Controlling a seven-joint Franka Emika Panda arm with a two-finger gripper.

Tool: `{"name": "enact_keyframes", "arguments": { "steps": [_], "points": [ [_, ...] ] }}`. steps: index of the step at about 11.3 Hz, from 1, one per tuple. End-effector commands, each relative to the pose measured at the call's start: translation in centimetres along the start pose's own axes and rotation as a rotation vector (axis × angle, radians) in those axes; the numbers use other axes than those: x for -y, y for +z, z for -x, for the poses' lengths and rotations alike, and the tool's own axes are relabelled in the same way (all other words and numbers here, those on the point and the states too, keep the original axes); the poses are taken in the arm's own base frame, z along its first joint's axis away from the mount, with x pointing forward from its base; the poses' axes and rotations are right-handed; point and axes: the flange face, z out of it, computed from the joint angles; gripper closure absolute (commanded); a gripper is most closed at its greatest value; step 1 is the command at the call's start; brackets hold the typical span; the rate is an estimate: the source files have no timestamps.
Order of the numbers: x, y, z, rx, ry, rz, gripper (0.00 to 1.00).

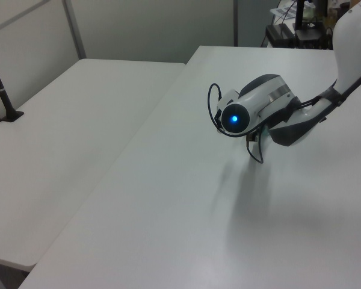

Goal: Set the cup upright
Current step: 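Move the open gripper down to the rim of the teal cup, then close the gripper on the rim of the lying teal cup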

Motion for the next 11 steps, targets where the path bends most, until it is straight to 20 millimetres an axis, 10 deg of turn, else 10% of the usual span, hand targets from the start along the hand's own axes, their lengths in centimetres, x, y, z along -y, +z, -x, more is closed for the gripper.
{"name": "enact_keyframes", "arguments": {
  "steps": [1, 5, 8, 11],
  "points": [
    [-1.2, 1.5, 0.0, -0.002, 0.105, 0.032, 0.00],
    [-1.7, 3.1, 0.0, 0.012, 0.131, 0.057, 0.16],
    [-1.6, 3.0, -0.1, 0.002, 0.133, 0.049, 0.94],
    [-1.3, 3.6, -0.5, -0.020, 0.130, 0.012, 1.00]
  ]
}}
